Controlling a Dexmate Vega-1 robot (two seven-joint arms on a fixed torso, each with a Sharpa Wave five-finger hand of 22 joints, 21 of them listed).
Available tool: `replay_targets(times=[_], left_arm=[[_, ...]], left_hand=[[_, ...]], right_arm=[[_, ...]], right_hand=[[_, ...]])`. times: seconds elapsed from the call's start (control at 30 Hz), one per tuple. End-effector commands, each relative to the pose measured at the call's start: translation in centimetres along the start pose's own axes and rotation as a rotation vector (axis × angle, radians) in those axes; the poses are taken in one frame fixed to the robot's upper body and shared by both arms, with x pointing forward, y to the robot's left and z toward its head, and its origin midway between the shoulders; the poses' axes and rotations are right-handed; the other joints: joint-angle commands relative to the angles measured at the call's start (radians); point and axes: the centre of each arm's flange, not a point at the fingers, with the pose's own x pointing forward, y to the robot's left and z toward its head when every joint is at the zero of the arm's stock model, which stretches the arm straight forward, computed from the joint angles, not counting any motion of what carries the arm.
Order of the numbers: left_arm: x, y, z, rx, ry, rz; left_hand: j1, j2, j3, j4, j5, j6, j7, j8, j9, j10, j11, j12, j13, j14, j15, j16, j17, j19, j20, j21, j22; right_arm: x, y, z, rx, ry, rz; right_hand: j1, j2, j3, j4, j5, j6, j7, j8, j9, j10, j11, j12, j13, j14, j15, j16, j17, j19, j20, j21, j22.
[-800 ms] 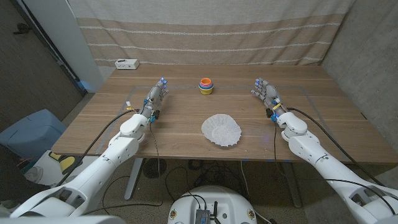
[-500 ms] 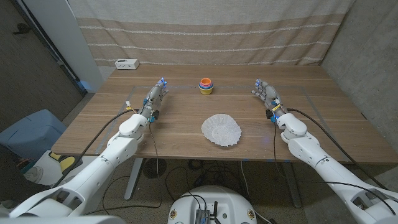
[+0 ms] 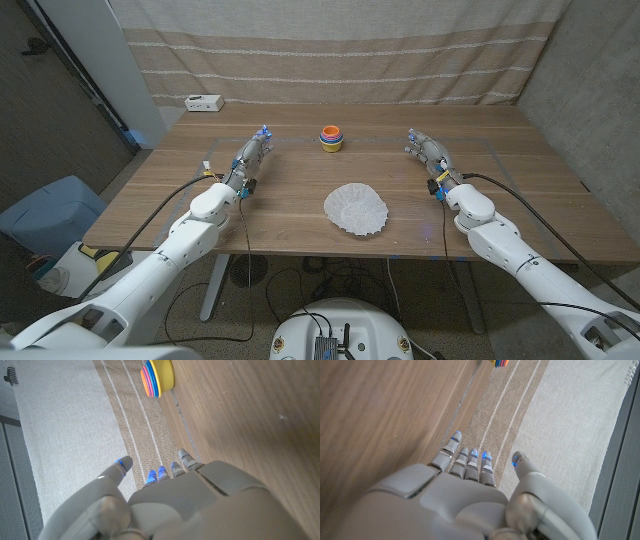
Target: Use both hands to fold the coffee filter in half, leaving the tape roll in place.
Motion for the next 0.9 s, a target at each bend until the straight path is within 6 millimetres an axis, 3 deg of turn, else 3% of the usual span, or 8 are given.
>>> replay_targets(times=[0.03,0.2,0.47,0.6,0.67,0.77,0.9], left_arm=[[-0.8,-0.6,0.3,0.034,0.007,-0.022],[-1.2,-0.8,0.5,0.037,0.004,-0.022],[-1.7,-1.4,0.6,0.043,-0.002,-0.029],[-1.9,-1.5,0.9,0.051,-0.012,-0.028],[-1.9,-1.6,1.0,0.058,-0.02,-0.033],[-2.0,-1.8,1.1,0.061,-0.027,-0.039],[-2.0,-1.8,1.3,0.071,-0.029,-0.047]], left_hand=[[0.002,0.0,0.004,-0.005,-0.001,0.007,0.001,0.005,0.001,0.001,0.005,0.003,0.002,0.002,0.006,0.005,0.002,0.004,0.007,0.001,0.004],[0.001,-0.001,0.003,-0.006,-0.001,0.013,0.001,0.005,0.001,0.006,0.0,0.003,0.002,0.006,0.003,0.004,0.002,0.007,0.007,0.0,0.004],[-0.002,-0.006,0.001,-0.009,-0.002,0.02,0.007,0.002,0.002,0.016,0.022,0.003,0.003,0.009,0.018,0.001,0.002,0.005,0.031,-0.006,0.005],[-0.004,-0.004,0.001,-0.011,-0.002,0.043,-0.02,0.006,0.002,0.029,0.036,0.004,0.004,0.014,0.03,0.0,0.002,0.01,0.046,-0.008,0.006],[-0.004,-0.001,0.003,-0.012,-0.002,0.05,-0.027,0.007,0.003,0.036,0.031,0.005,0.004,0.015,0.032,0.0,0.002,0.014,0.047,-0.008,0.006],[-0.004,0.001,0.006,-0.015,-0.002,0.071,-0.038,0.009,0.003,0.058,-0.014,0.009,0.004,0.02,0.028,-0.001,0.002,0.018,0.047,-0.011,0.007],[-0.004,0.002,0.008,-0.018,-0.003,0.101,-0.043,0.014,0.003,0.084,-0.022,0.014,0.004,0.026,0.019,-0.002,0.002,0.022,0.043,-0.014,0.007]], right_arm=[[-1.7,0.5,0.9,-0.15,0.025,0.03],[-2.6,0.6,1.3,-0.206,0.032,0.038],[-3.7,1.1,2.1,-0.316,0.031,0.044],[-4.1,1.3,2.3,-0.338,0.026,0.05],[-4.5,1.4,2.5,-0.361,0.02,0.055],[-4.9,1.5,2.8,-0.392,0.012,0.058],[-5.3,1.8,3.2,-0.432,0.007,0.069]], right_hand=[[0.014,0.004,0.011,0.001,-0.005,0.012,-0.002,0.009,0.003,0.011,0.0,0.006,0.002,0.014,0.002,0.008,0.004,0.005,0.008,0.005,0.005],[0.021,0.005,0.016,0.0,-0.007,0.026,-0.008,0.012,0.003,0.014,-0.002,0.007,0.002,0.018,0.001,0.01,0.006,0.008,0.01,0.006,0.005],[0.035,0.006,0.025,-0.002,-0.01,0.061,-0.015,0.02,0.004,0.025,-0.009,0.008,0.002,0.023,-0.001,0.012,0.008,0.01,0.01,0.005,0.006],[0.04,0.006,0.029,-0.003,-0.01,0.067,-0.017,0.02,0.004,0.035,-0.015,0.011,0.003,0.032,-0.007,0.016,0.009,0.011,0.009,0.005,0.006],[0.043,0.006,0.031,-0.003,-0.01,0.07,-0.016,0.019,0.004,0.04,-0.012,0.012,0.003,0.037,-0.011,0.018,0.01,0.013,0.01,0.006,0.006],[0.048,0.006,0.034,-0.003,-0.011,0.077,-0.015,0.02,0.005,0.049,-0.011,0.014,0.003,0.045,-0.01,0.021,0.011,0.017,0.01,0.007,0.006],[0.053,0.007,0.037,-0.004,-0.011,0.087,-0.016,0.021,0.005,0.055,-0.012,0.015,0.003,0.051,-0.009,0.024,0.012,0.022,0.009,0.008,0.006]])
